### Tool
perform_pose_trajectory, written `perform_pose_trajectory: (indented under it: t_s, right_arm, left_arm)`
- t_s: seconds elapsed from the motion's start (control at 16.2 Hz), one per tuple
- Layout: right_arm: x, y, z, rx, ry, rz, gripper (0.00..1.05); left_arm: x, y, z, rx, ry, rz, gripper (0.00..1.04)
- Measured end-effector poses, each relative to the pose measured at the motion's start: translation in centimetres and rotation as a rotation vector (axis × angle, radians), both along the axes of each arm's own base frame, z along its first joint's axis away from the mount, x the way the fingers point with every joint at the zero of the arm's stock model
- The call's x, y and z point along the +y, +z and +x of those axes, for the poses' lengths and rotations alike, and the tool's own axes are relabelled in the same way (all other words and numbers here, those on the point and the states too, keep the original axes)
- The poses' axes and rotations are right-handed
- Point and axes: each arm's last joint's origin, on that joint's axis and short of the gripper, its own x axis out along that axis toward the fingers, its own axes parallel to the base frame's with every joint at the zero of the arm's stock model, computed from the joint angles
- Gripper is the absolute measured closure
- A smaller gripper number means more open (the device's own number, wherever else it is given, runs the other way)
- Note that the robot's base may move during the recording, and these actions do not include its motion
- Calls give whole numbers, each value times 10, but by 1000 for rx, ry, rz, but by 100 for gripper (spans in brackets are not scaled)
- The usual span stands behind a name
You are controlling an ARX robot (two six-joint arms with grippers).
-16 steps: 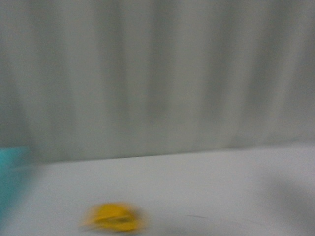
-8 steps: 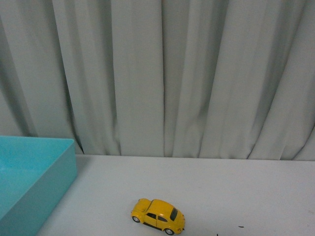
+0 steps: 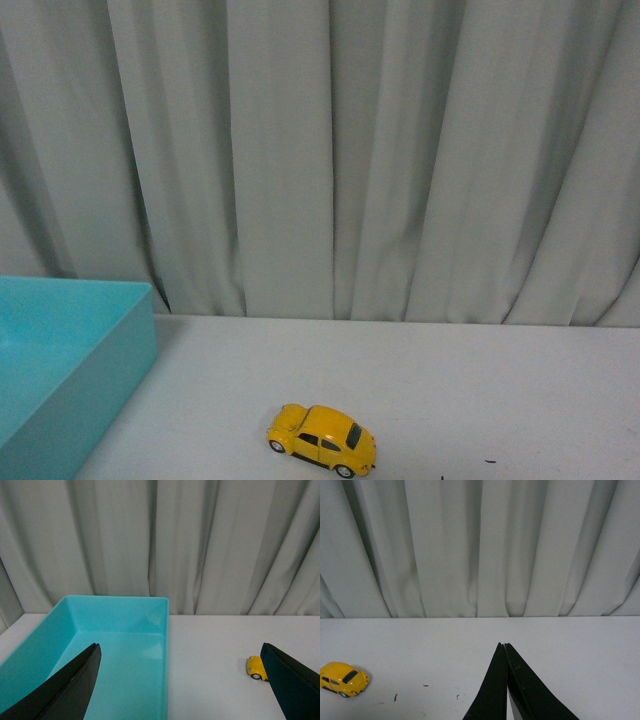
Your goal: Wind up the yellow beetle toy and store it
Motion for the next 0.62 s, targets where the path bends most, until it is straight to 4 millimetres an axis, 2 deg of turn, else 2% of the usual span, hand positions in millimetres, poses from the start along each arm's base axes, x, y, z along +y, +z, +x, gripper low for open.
perform_pose_trajectory:
  t_s: [0.55,0.62]
  right_arm:
    - [0,-2,-12,12,0,0,103]
    - [0,-7,-20,50,1,0,103]
  left_arm:
    - [0,0,0,0,0,0,7]
    - [0,0,0,0,1,0,7]
